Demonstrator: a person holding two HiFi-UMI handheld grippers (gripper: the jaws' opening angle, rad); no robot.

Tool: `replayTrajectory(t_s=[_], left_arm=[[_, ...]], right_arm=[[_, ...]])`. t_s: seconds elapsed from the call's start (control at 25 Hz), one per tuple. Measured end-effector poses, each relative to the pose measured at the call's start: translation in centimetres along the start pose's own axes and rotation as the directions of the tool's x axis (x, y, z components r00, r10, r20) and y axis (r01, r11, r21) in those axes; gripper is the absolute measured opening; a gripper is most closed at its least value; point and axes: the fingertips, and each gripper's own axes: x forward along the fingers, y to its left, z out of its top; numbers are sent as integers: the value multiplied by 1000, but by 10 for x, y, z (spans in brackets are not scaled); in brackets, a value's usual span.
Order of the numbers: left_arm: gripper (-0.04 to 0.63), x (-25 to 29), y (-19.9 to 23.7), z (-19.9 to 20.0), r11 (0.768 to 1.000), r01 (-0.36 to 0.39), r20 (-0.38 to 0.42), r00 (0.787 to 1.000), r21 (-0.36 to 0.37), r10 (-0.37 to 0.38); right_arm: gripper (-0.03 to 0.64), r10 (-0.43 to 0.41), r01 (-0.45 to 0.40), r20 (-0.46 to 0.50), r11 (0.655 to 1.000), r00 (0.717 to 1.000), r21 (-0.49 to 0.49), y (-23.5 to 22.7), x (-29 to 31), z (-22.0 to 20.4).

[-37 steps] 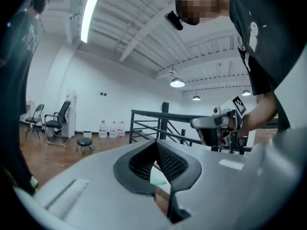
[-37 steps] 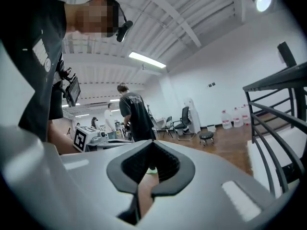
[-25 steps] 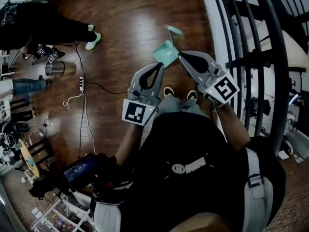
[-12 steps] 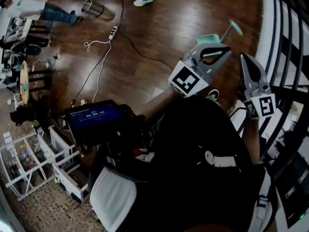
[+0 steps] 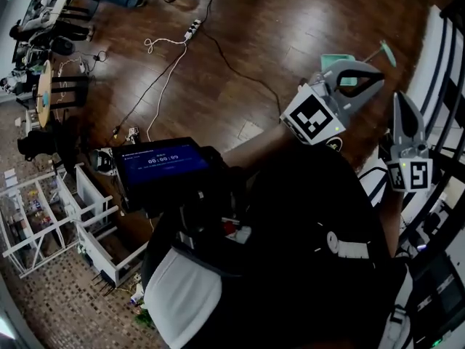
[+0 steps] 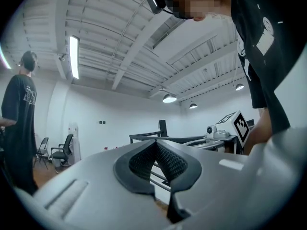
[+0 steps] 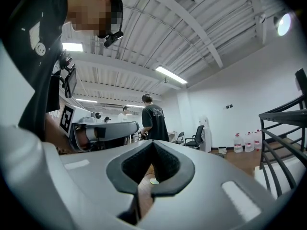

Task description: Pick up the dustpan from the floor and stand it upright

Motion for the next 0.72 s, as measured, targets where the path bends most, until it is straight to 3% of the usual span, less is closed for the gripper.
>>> replayTrajectory(t_s=[0.12, 0.4, 0.72], left_arm=[[17, -5, 3, -5, 1000, -1, -25, 1000, 22, 2], [17, -12, 4, -5, 1000, -19, 2, 1000, 10, 19], [17, -6, -7, 1, 994, 12, -19, 1000, 109, -10]], right_arm=[[2, 8, -8, 8, 1000, 1000, -6, 3, 5, 1], [2, 3, -3, 15, 1000, 1000, 7, 6, 5, -4], [2, 4, -4, 24, 1000, 1000, 8, 2, 3, -2]])
